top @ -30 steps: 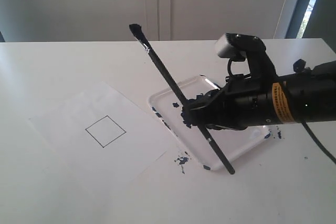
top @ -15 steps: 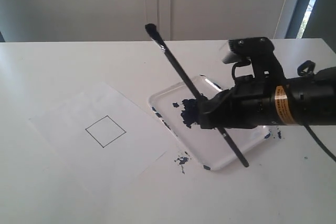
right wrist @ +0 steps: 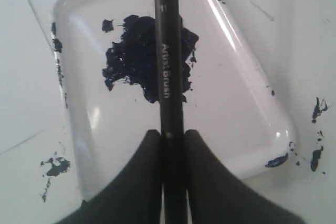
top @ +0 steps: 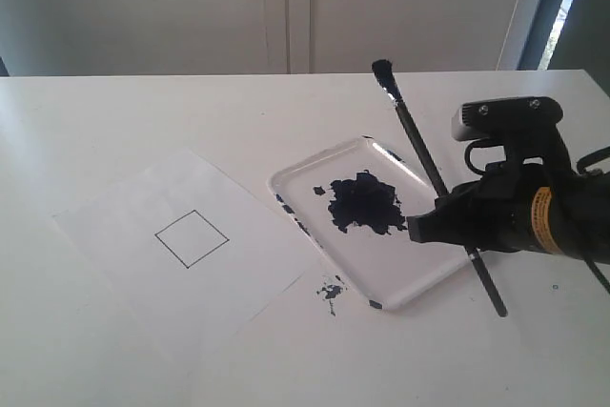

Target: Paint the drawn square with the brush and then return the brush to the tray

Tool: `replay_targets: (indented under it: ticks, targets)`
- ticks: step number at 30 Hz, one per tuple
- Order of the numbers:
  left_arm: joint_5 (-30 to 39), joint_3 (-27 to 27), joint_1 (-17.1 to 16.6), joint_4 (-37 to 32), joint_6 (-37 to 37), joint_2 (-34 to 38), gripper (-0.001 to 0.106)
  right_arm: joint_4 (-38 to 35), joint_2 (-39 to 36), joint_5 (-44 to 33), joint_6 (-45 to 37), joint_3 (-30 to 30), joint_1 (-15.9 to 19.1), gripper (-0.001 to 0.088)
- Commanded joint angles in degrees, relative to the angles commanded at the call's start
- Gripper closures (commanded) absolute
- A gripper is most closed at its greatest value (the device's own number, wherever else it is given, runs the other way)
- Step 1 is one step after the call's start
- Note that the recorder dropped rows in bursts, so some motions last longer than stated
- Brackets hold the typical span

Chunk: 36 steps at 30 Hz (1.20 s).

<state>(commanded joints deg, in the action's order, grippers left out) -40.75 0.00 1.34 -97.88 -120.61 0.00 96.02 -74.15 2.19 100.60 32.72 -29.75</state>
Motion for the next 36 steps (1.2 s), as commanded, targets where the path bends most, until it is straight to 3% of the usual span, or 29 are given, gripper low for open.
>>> replay_targets:
  ticks: [14,20,29,32,36]
  targets:
    - [0.0,0.0,0.0,0.0,0.0,0.0,0.105,3.3,16.0,0.7,-2.6,15.6,0.0,0.0868]
    - [0.0,0.0,0.0,0.0,0.0,0.0,0.105,3.9,19.2,-0.7,-3.2,21.9,0.0,0.0868]
    - [0.0,0.0,0.0,0.0,0.0,0.0,0.105,3.9,9.6,2.5,-2.3,19.0,0.0,0.0868]
    - [0.0,0.0,0.0,0.0,0.0,0.0,0.105,3.9,4.7,2.5,1.4,12.9,0.0,0.0868]
    - [0.0,0.0,0.0,0.0,0.0,0.0,0.105,3.9,4.0,4.5,7.6,4.7,0.0,0.0868]
